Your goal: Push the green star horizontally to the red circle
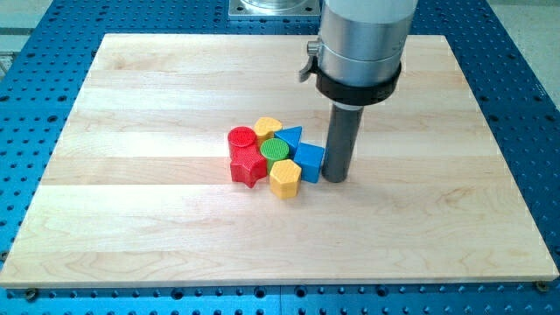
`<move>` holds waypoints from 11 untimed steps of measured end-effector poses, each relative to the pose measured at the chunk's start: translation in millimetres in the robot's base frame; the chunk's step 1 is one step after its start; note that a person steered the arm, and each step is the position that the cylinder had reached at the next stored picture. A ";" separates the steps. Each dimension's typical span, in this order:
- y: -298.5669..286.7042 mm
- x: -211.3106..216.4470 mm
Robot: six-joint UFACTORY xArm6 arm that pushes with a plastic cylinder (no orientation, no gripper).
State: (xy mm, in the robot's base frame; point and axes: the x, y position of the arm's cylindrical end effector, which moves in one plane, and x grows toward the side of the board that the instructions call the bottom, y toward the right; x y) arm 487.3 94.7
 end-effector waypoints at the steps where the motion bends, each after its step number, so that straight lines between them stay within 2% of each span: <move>1: 101.3 -46.4; 2: 175.3 -128.2; 3: 198.8 -204.7; 4: 141.4 -222.7; 6: -51.9 -186.9; 7: -37.6 -210.3; 8: -154.4 -183.9; 9: -244.5 -135.0; 10: -229.5 -149.6; 11: -273.8 -103.6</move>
